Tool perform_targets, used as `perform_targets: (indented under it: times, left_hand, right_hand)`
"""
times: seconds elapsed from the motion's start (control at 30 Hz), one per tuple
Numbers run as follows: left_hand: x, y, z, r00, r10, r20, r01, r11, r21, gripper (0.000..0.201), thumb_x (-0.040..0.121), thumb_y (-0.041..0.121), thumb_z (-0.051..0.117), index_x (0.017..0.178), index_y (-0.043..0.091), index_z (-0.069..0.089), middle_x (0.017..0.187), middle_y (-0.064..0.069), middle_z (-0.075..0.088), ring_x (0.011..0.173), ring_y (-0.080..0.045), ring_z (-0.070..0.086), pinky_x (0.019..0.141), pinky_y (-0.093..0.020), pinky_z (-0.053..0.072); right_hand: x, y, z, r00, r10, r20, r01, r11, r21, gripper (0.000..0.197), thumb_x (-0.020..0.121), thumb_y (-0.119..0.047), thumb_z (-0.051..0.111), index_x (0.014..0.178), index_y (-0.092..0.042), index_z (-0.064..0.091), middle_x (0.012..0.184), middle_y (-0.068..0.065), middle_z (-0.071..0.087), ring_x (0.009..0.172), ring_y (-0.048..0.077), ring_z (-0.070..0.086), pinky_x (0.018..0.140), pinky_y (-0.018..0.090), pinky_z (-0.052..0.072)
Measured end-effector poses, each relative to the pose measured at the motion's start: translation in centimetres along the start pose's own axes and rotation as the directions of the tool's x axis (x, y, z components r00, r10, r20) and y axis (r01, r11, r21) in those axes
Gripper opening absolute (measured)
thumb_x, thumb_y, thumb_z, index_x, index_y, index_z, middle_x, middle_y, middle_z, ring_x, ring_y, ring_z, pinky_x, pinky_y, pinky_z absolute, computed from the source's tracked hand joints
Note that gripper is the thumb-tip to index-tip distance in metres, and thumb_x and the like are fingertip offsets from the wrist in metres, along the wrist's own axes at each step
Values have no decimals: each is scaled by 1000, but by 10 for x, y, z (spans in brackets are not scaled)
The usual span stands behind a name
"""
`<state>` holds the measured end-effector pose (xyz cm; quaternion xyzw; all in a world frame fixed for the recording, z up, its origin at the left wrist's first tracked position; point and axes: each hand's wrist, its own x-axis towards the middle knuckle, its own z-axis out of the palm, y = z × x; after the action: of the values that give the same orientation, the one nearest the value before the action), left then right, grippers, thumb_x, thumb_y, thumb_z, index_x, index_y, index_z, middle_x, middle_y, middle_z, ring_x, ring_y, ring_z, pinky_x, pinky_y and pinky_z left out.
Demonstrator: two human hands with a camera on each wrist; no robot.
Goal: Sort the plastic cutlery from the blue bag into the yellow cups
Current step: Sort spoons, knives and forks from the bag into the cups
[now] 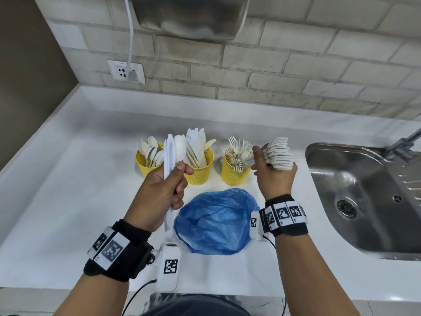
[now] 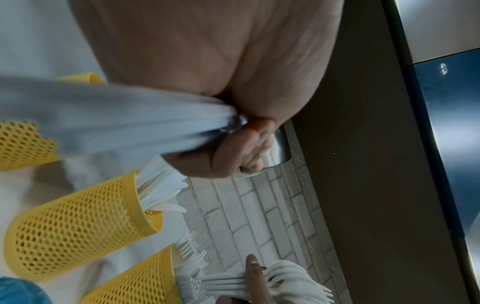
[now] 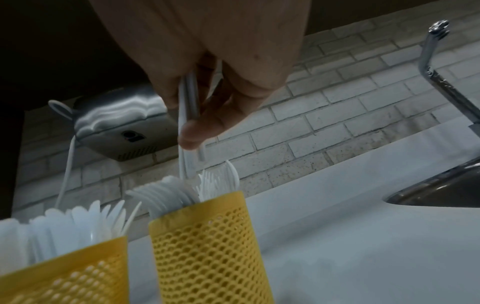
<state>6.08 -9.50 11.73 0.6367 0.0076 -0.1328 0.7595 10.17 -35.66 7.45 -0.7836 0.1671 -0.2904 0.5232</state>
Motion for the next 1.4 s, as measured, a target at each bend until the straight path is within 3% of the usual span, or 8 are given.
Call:
perform_targets:
  times: [0.37,0.53,0.63,0.73,0.9,1.0,1.1,1.4]
  left_hand:
    - [5,-6,25,997,-13,-71,15,1000,28,30,107,33,46,97,10,64,63,-1,34,51,-15,28,46,-23,31]
    - [5,-8,35,995,-11,-100,14,999,29,30,106,34,47,95,12,65,63,-1,35,50,-15,28,46,-25,30]
    - [5,-11,41,993,-2,-115,6,999,33,30,106,34,47,94,12,65,62,-1,35,49,-14,29,46,-24,30]
    - [6,-14,45,992,0,-124,5,999,36,30,106,33,47,96,10,64,62,-1,35,49,-14,28,46,-24,30]
    - [9,-16,55,990,1,-142,4,999,36,30,106,32,48,95,10,65,61,-1,35,47,-13,28,45,-24,29]
    - [10,-16,58,989,2,-147,6,999,51,30,106,32,48,95,10,65,62,-1,35,48,-14,28,48,-27,28]
    - [9,-16,58,987,6,-160,5,998,67,31,105,33,48,96,8,65,62,-1,35,47,-13,28,47,-25,29]
    - [12,-15,59,984,12,-175,2,997,81,32,106,33,48,95,9,66,62,-1,35,47,-13,29,47,-25,29]
  right_hand:
    - [20,21,13,992,-118,34,120,989,-89,33,88,-44,76,81,-13,68,75,-2,70,70,14,68,70,34,57]
    - [21,19,21,972,-232,44,236,959,-158,33,87,-46,75,90,-14,71,84,0,71,81,25,69,74,38,58]
    - [17,15,22,947,-320,33,321,935,-151,30,80,-26,87,82,-4,67,71,-20,50,78,43,65,72,51,59]
    - [16,14,21,938,-347,23,344,916,-207,34,71,-19,93,73,-1,65,72,-30,26,74,45,62,66,59,56]
    - [19,20,22,940,-334,65,339,902,-268,37,72,-27,92,68,-3,64,68,-25,23,77,41,59,74,52,52]
    - [23,26,27,935,-318,157,353,870,-344,40,77,-42,87,74,-9,65,67,-4,52,84,37,56,78,46,41]
    - [25,29,32,934,-314,168,354,864,-358,39,73,-37,90,77,-7,65,83,10,61,87,40,55,76,51,43]
    - [35,28,41,951,-249,183,305,855,-420,38,83,-60,70,80,-22,74,108,2,46,104,27,36,83,41,36]
